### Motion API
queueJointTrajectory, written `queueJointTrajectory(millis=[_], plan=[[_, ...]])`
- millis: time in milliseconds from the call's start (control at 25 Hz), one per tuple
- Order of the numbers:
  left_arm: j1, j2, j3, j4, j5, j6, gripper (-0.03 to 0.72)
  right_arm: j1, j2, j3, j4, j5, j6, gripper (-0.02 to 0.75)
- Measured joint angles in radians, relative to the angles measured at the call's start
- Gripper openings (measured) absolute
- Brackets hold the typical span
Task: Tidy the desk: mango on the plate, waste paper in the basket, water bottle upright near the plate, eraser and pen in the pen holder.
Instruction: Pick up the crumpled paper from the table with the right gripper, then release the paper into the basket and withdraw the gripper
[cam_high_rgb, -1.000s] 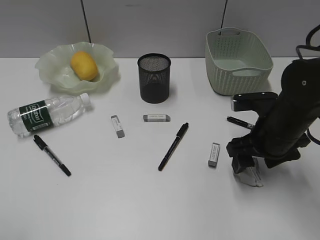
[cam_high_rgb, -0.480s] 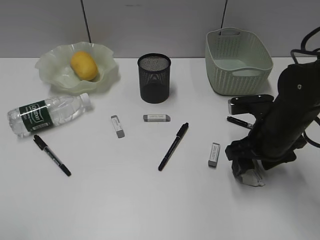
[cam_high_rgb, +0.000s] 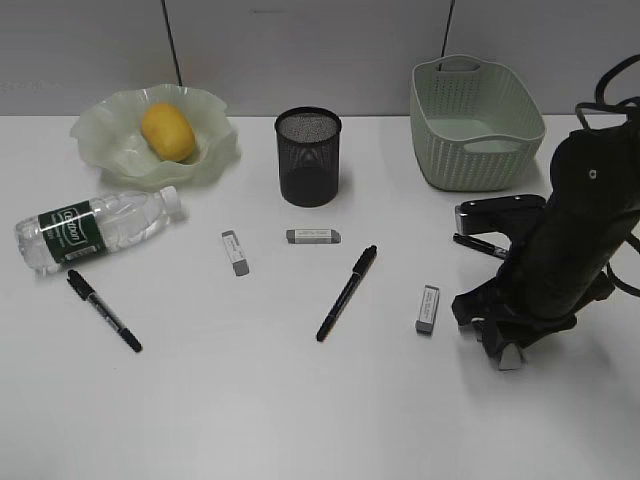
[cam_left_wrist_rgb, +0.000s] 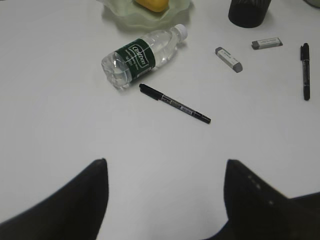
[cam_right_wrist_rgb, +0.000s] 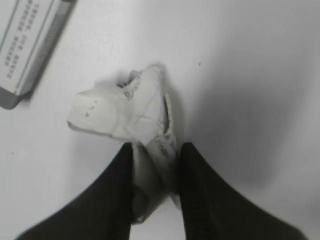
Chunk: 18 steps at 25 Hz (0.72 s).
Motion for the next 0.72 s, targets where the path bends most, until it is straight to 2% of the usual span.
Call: queueJointTrajectory(millis=[160,440,720], plan=[[0.000,0.000,0.000,0.000,0.000,0.000,0.544,0.000,-0.009,0.000,-0.004,0.000,0.000,0.185],[0.000,0.000,0.000,0.000,0.000,0.000,0.544,0.000,-0.085,-0.016,-0.002,0.016,0.000,0.153],[0.000,0.000,0.000,0.000,0.000,0.000,0.543,0.000,-0.113,-0.172,-0.026,0.099,0.000,0.141]])
